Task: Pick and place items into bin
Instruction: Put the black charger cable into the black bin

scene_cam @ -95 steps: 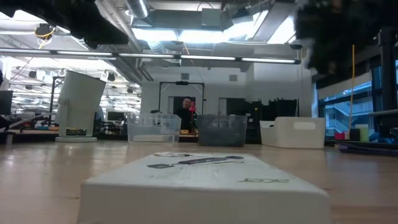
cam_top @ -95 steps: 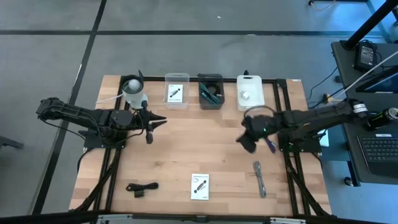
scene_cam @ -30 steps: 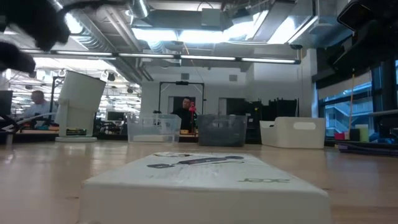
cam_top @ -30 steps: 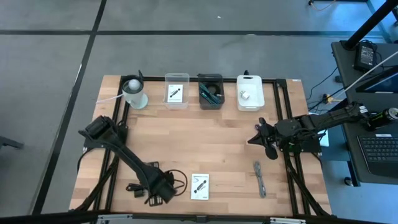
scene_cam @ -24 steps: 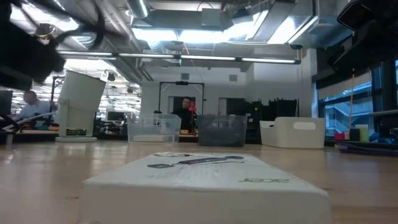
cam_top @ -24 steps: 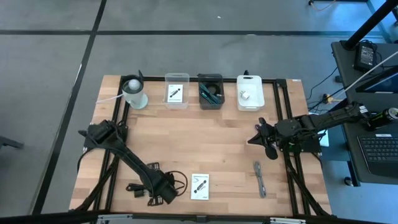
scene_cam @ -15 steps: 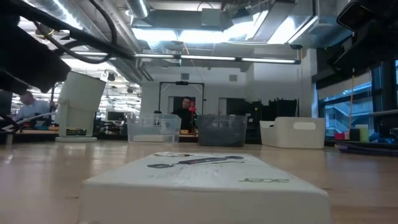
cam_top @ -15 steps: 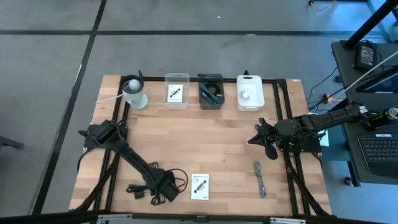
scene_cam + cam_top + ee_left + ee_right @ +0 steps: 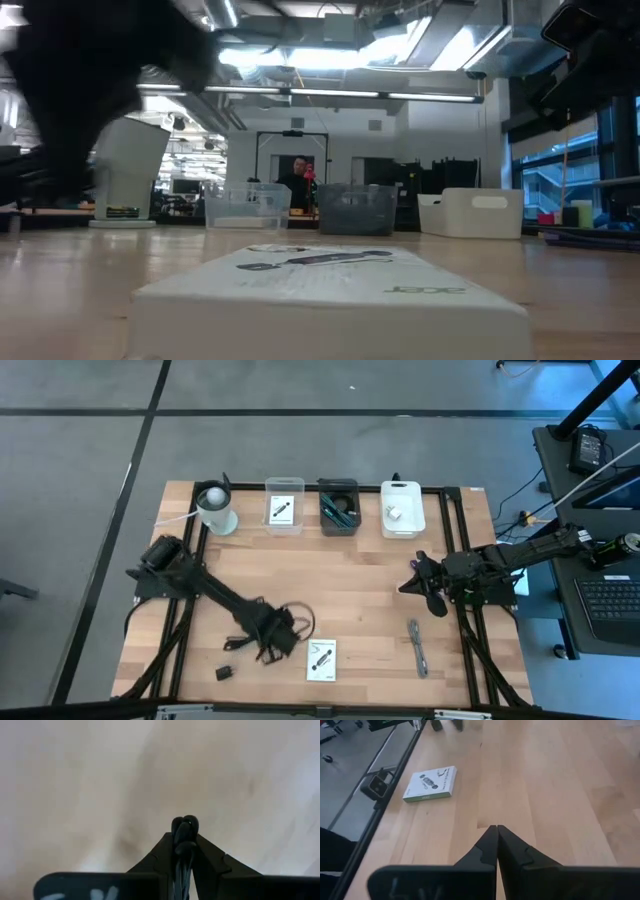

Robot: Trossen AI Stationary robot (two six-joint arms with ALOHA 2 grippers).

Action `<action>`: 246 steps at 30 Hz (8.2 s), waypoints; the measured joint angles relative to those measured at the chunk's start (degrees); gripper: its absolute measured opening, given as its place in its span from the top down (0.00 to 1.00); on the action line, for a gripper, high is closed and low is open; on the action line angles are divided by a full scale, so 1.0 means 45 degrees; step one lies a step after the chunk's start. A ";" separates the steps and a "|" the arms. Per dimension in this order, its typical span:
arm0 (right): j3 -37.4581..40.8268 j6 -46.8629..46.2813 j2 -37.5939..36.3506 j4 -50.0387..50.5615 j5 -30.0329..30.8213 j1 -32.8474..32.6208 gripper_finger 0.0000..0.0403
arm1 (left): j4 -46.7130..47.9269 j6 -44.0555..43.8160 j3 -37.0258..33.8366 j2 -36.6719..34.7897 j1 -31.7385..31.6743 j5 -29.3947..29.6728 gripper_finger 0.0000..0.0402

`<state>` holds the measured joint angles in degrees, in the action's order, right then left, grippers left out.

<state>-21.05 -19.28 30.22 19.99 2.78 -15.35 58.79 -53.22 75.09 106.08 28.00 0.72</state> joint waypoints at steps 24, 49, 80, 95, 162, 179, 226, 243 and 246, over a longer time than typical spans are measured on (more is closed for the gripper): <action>-0.0003 -0.0613 0.0010 0.0002 0.0359 0.0034 0.98 | -1.0092 0.8088 0.0044 -0.3853 -0.9553 -0.0265 0.90; -0.0003 -0.2141 0.0034 -0.0391 0.5169 0.0044 0.98 | -1.3516 0.4418 0.3713 0.2126 -1.4792 -0.6438 0.90; -0.0008 -0.2314 0.0034 -0.0427 0.6806 0.0039 0.98 | -1.0906 0.4408 0.4328 0.2891 -1.4055 -0.3906 0.76; -0.0008 -0.2319 0.0034 -0.0491 0.6811 0.0039 0.98 | -1.0467 0.3508 0.4328 0.2891 -1.4160 -0.3622 0.64; -0.0008 0.1609 0.0059 -0.1762 0.7703 0.0207 0.98 | -0.3096 0.6967 0.6983 0.1443 -0.9815 0.4058 0.87; -0.3917 0.3340 0.6050 -0.4191 0.7702 0.3352 0.86 | -1.1050 0.6065 -0.5863 -0.8031 -0.7670 0.5283 1.00; -2.1818 0.0089 2.1833 0.8162 0.1697 1.2093 0.50 | -1.0433 0.9997 -0.8403 -1.3249 -1.0344 0.2840 1.00; -2.1700 0.0022 2.1838 0.8014 0.1463 1.2138 0.93 | -1.0392 0.9969 -0.8403 -1.3249 -1.0344 0.2850 1.00; -2.1700 0.0045 2.1838 0.8014 0.1463 1.2138 0.99 | -1.0392 0.9964 -0.8403 -1.3249 -1.0344 0.2850 1.00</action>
<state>-118.69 -19.08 128.49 56.05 9.37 39.27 12.03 -8.38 37.28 46.46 -18.55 13.54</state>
